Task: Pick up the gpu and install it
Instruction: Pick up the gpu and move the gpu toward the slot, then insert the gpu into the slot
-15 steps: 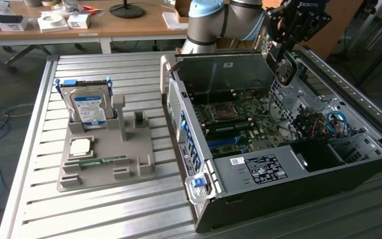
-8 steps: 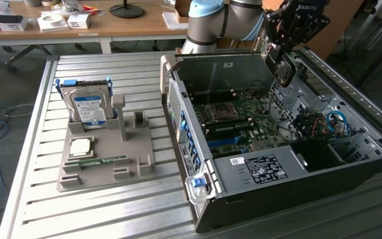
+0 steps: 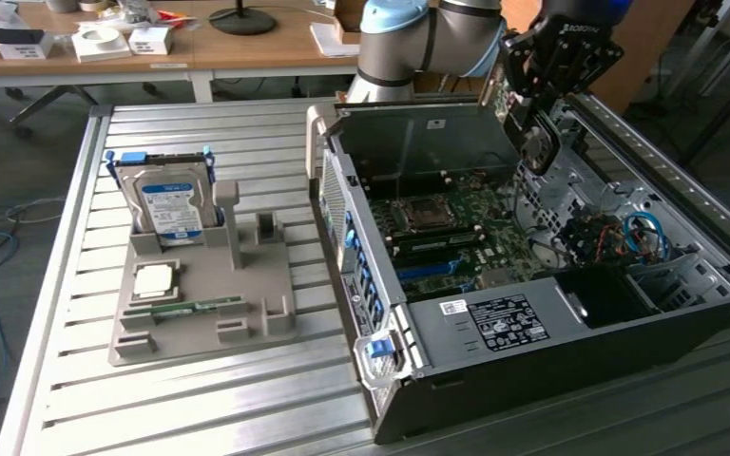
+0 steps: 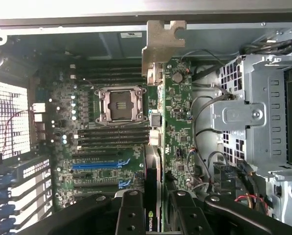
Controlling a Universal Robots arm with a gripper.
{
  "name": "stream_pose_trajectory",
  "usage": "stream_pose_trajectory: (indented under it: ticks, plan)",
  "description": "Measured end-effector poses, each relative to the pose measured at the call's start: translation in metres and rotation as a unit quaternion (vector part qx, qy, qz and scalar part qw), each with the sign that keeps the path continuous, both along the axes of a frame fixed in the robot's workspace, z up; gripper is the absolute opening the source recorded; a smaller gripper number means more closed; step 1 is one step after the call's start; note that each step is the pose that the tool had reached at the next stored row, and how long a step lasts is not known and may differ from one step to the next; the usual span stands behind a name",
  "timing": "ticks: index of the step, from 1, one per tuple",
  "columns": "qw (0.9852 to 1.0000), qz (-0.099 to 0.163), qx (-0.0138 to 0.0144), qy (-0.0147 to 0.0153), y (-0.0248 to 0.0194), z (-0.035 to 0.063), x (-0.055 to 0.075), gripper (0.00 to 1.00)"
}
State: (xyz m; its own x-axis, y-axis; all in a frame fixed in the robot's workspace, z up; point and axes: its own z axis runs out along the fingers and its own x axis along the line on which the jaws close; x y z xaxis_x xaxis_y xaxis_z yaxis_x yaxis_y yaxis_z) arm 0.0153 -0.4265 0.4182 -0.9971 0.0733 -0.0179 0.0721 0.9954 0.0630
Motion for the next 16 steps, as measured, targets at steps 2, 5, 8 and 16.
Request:
stream_pose_trajectory:
  ticks: [2, 5, 8, 16]
  plan:
    - [1.0, 0.0, 0.0001, 0.0, 0.0, -0.0002, 0.0044, 0.26]
    - [1.0, 0.0, 0.0001, 0.0, 0.0, -0.0006, 0.0078, 0.26]
    - [1.0, 0.0, 0.0001, 0.0, 0.0, -0.0007, 0.0078, 0.26]
    - [1.0, 0.0, 0.0001, 0.0, 0.0, -0.0007, 0.0078, 0.26]
